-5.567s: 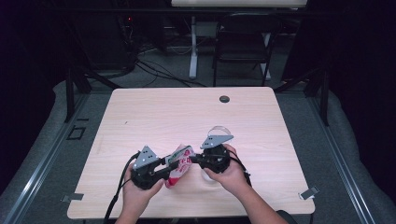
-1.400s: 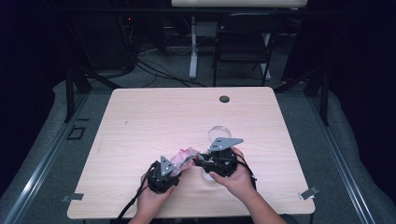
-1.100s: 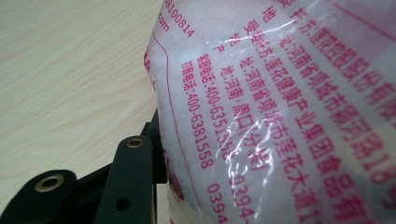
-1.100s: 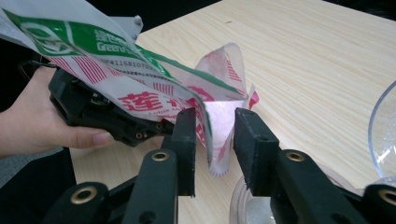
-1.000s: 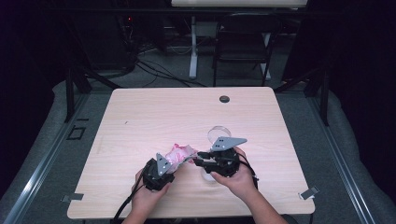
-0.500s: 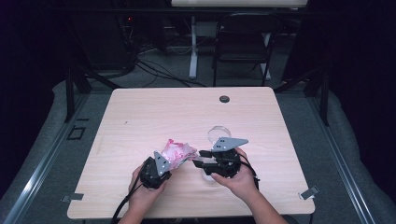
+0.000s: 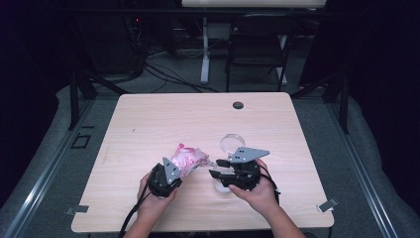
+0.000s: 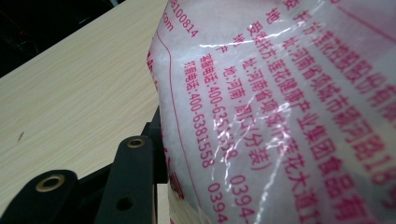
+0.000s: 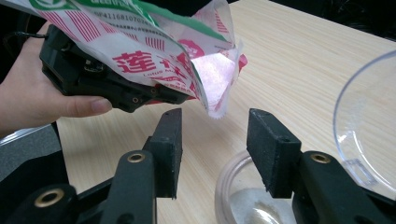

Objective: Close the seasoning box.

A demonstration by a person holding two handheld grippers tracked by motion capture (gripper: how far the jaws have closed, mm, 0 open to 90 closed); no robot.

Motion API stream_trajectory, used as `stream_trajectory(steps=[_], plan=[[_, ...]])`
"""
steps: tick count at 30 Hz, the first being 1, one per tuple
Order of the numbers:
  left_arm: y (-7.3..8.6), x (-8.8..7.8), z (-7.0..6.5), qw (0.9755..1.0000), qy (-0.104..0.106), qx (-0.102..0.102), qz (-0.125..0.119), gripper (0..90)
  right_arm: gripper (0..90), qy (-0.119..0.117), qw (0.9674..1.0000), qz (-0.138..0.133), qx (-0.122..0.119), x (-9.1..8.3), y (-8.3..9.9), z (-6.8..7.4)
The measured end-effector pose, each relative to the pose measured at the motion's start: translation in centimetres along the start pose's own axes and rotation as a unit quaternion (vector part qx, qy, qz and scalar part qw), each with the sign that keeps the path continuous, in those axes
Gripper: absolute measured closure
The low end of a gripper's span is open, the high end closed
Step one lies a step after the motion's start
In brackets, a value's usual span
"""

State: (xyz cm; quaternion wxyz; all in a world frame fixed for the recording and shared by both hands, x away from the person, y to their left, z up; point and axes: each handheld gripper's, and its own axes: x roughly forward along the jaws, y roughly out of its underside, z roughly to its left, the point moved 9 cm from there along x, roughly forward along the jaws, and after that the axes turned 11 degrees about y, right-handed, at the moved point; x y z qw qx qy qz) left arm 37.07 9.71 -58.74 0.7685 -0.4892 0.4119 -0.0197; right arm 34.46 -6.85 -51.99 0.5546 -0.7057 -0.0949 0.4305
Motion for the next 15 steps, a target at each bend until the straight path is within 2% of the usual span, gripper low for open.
stream_trajectory(steps=[6, 11, 15], plan=[[-0.9, 0.2, -0.2, 0.9998, 0.002, 0.019, 0.001, 59.0, 56.1, 0.005, 1.0, -0.003, 0.0, -0.5, 0.3, -0.2], [-2.0, 0.3, -0.6, 0.9993, 0.007, 0.036, 0.007, 59.0, 57.6, 0.006, 0.9999, 0.01, -0.011, -1.1, 0.3, -0.3], [-2.6, 0.6, -0.6, 0.999, 0.01, 0.043, 0.009, 59.0, 58.4, 0.018, 0.9997, 0.008, -0.012, -1.8, -0.1, -0.6]])
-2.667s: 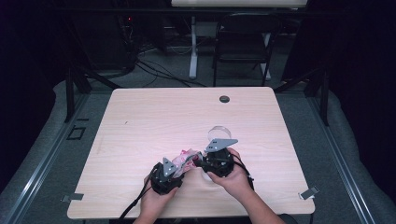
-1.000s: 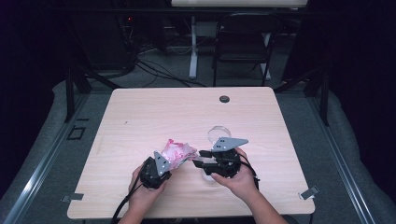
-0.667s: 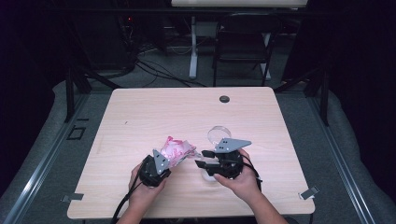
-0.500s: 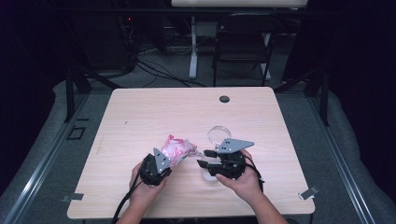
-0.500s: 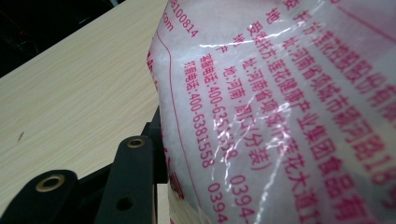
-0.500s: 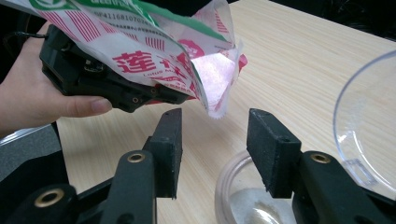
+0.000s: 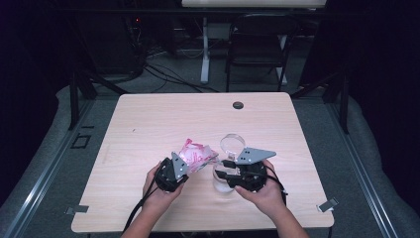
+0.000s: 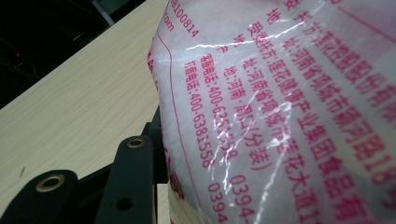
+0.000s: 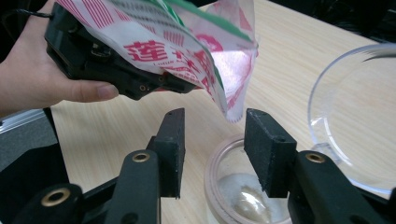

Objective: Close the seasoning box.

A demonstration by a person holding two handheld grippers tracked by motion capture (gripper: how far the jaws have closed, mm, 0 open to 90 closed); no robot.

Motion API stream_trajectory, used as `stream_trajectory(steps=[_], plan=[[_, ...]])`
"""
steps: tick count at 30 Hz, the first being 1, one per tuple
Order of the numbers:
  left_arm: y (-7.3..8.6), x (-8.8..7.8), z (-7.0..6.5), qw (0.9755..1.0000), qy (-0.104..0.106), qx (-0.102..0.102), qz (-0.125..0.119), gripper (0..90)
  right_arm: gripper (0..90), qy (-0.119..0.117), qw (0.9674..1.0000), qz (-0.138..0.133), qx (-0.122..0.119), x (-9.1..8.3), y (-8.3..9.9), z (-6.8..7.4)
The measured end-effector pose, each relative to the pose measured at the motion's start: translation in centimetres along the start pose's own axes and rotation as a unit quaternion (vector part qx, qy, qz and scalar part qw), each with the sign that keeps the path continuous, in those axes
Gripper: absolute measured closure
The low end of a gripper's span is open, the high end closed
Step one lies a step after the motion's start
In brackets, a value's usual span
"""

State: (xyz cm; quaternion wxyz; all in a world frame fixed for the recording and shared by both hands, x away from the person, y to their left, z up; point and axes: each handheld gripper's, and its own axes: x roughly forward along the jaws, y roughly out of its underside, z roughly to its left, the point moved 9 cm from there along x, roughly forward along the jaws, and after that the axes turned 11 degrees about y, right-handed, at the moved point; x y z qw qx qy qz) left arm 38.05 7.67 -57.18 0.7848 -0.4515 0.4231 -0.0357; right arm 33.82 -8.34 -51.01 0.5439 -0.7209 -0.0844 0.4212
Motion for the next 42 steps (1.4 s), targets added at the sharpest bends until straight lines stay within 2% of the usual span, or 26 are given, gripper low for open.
stream_trajectory(steps=[7, 10, 14, 17, 22, 25, 29, 32, 35, 40, 42], plan=[[-1.1, 0.4, 0.7, 0.9995, -0.011, 0.028, 0.005, 59.0, 55.4, 0.015, 0.9998, -0.01, -0.012, -1.0, -1.4, -0.2], [-1.3, 0.6, 0.8, 0.9992, -0.01, 0.037, 0.011, 59.0, 54.7, 0.025, 0.9993, -0.008, -0.026, -1.1, -2.2, -0.4], [-1.5, 0.9, 0.7, 0.9987, -0.009, 0.046, 0.017, 59.0, 54.5, 0.024, 0.9993, -0.017, -0.025, -1.2, -3.1, -0.8], [-1.5, 1.0, 0.6, 0.9983, -0.013, 0.053, 0.022, 59.0, 54.4, 0.03, 0.999, -0.022, -0.027, -1.1, -3.0, -1.1], [-1.3, 1.1, 0.4, 0.9978, -0.02, 0.059, 0.022, 59.0, 54.4, 0.03, 0.999, -0.016, -0.028, -1.1, -2.0, -1.4], [-1.2, 1.1, 0.3, 0.9972, -0.025, 0.066, 0.023, 59.1, 54.4, 0.033, 0.9988, -0.01, -0.036, -1.2, -1.3, -1.5], [-0.9, 1.0, 0.3, 0.9968, -0.027, 0.072, 0.022, 59.1, 52.5, 0.033, 0.9986, -0.015, -0.039, -1.5, -1.3, -1.3], [-0.6, 1.0, 0.2, 0.9972, -0.024, 0.068, 0.019, 59.1, 50.4, 0.037, 0.9983, -0.02, -0.041, -1.4, -1.4, -1.1], [-0.4, 1.0, 0.1, 0.9975, -0.021, 0.065, 0.018, 59.1, 49.1, 0.034, 0.9978, -0.021, -0.052, -1.3, -1.5, -0.7], [-0.3, 1.1, -0.1, 0.9971, -0.021, 0.07, 0.019, 59.1, 47.1, 0.04, 0.9956, -0.029, -0.08, -1.0, -1.7, -0.1], [-0.4, 1.2, -0.3, 0.9971, -0.02, 0.072, 0.017, 59.1, 47.1, 0.038, 0.9952, -0.032, -0.084, -0.9, -1.8, 0.2]])
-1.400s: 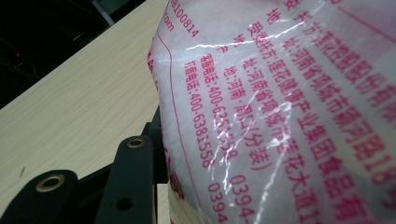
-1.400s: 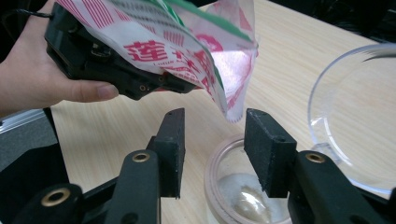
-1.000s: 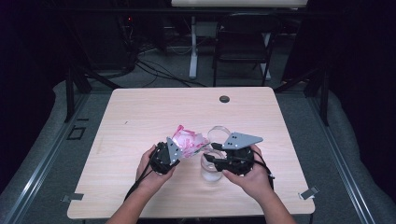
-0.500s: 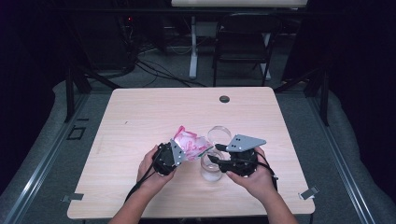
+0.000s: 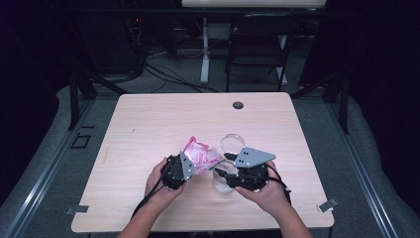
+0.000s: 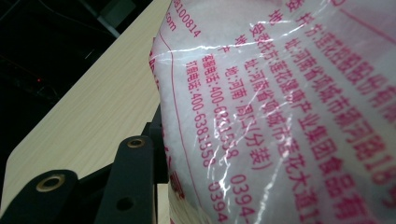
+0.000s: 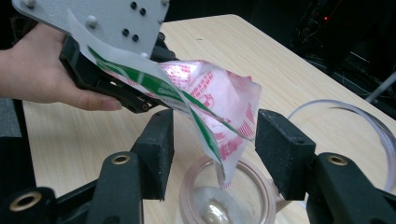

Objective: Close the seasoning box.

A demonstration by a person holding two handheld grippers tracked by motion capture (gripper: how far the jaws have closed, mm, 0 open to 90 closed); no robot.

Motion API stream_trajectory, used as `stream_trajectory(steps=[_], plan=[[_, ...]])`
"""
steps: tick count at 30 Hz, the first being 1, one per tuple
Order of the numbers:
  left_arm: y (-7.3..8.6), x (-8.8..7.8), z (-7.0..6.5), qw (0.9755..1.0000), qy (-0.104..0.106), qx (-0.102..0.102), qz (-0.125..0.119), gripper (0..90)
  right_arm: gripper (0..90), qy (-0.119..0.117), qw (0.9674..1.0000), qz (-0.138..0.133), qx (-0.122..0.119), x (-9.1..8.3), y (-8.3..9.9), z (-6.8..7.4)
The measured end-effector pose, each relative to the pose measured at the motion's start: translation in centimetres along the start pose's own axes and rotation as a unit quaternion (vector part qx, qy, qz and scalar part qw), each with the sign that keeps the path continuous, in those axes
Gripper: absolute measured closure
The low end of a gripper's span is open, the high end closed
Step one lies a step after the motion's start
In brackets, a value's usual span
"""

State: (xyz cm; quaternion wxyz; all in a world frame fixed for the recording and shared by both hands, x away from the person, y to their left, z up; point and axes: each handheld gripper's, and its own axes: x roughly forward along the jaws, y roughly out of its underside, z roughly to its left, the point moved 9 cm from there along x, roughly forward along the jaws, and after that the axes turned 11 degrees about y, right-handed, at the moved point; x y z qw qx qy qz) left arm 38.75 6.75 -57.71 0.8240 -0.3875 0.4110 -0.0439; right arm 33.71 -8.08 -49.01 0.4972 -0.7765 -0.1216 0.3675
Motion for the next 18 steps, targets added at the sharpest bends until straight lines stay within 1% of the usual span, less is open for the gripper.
stream_trajectory(steps=[3, 6, 9, 12, 15, 18], plan=[[0.0, 0.0, -0.2, 1.0, 0.001, 0.005, 0.003, 59.1, 47.0, -0.003, 0.9999, -0.004, -0.012, 0.0, -0.2, 0.4], [-0.1, 0.0, -0.4, 1.0, 0.002, 0.004, 0.002, 59.1, 45.8, -0.001, 0.9997, -0.007, -0.024, 0.1, -0.3, 0.7], [-0.1, 0.0, -0.6, 1.0, 0.005, 0.008, 0.001, 59.1, 47.0, -0.005, 0.9996, -0.005, -0.028, 0.3, -0.3, 0.9], [-0.2, 0.0, -0.7, 0.9999, 0.002, 0.011, -0.001, 59.1, 49.9, -0.01, 0.9994, 0.0, -0.032, 0.5, -0.1, 1.2], [-0.1, 0.0, -0.8, 0.9999, 0.005, 0.012, 0.001, 59.1, 55.9, -0.016, 0.9992, 0.008, -0.036, 0.8, 0.2, 1.4], [-0.1, 0.0, -0.9, 0.9998, 0.003, 0.017, 0.002, 59.2, 60.9, -0.016, 0.9992, 0.015, -0.034, 1.0, 0.5, 1.4]])
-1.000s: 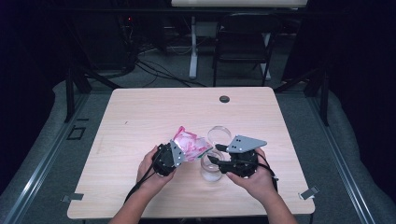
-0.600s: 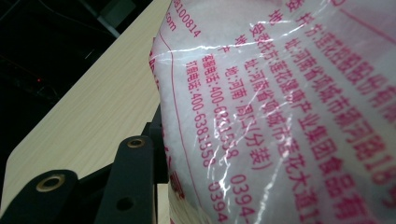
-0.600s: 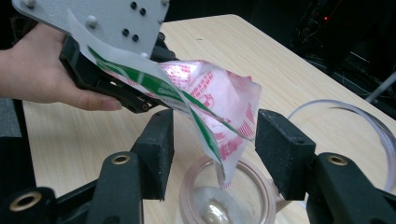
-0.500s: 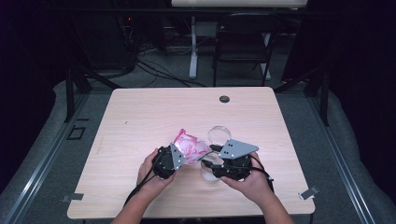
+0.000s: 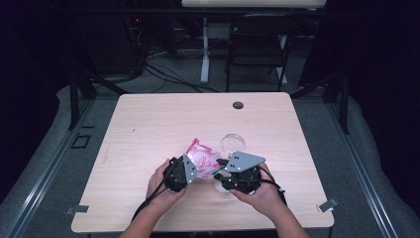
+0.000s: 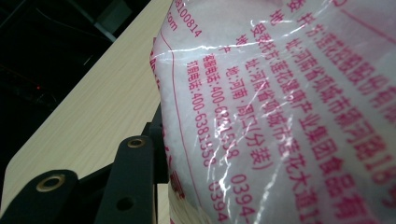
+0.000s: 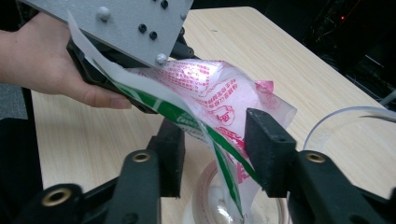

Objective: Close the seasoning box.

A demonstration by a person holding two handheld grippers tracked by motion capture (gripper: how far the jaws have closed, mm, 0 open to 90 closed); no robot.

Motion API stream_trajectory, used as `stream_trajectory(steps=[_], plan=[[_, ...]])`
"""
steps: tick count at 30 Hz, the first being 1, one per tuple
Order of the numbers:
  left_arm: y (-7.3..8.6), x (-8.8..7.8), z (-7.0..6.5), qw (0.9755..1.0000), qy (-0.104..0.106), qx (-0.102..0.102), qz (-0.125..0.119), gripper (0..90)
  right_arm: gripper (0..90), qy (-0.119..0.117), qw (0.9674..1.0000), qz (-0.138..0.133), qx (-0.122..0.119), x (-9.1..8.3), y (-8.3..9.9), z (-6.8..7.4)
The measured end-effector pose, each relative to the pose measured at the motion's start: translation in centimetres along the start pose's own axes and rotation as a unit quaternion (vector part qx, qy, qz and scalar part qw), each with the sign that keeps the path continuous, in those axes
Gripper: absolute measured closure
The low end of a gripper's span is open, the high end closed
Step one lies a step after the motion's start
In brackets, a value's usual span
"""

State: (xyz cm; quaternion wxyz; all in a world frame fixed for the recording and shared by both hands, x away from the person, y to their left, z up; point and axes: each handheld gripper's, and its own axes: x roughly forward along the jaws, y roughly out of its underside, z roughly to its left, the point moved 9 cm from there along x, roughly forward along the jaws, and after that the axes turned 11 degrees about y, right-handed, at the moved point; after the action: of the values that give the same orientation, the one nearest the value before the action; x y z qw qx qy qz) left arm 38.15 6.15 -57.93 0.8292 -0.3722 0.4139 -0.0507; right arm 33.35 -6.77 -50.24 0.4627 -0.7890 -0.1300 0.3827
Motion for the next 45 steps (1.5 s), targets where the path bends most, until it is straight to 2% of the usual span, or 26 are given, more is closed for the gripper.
stream_trajectory(steps=[10, 12, 17, 27, 30, 35, 45], plan=[[0.02, -0.02, -0.02, 1.0, -0.003, 0.003, -0.002, 59.2, 75.0, -0.009, 0.9999, 0.009, 0.011, 0.3, 0.3, 0.11], [0.12, 0.0, -0.16, 1.0, 0.002, -0.005, -0.003, 59.2, 80.0, -0.01, 0.9997, 0.008, 0.021, 0.39, 0.3, 0.15], [0.19, 0.08, -0.29, 1.0, 0.002, -0.001, -0.004, 59.3, 87.9, -0.017, 0.9994, 0.011, 0.026, 0.42, 0.45, 0.25], [0.27, -0.08, -0.22, 1.0, -0.005, 0.004, -0.005, 59.4, 89.9, -0.024, 0.9984, 0.012, 0.05, 0.47, 0.49, 0.31], [0.16, -0.16, -0.15, 0.9999, -0.008, 0.011, -0.007, 59.4, 90.0, -0.031, 0.9977, 0.012, 0.059, 0.4, 0.48, 0.28], [0.12, -0.24, -0.11, 0.9998, -0.012, 0.012, -0.01, 59.4, 90.0, -0.029, 0.9977, 0.011, 0.061, 0.36, 0.42, 0.28], [-0.51, -0.58, 0.38, 0.9978, -0.051, 0.041, -0.01, 59.5, 90.0, -0.027, 0.9971, 0.009, 0.071, 0.28, 0.65, -0.1]])
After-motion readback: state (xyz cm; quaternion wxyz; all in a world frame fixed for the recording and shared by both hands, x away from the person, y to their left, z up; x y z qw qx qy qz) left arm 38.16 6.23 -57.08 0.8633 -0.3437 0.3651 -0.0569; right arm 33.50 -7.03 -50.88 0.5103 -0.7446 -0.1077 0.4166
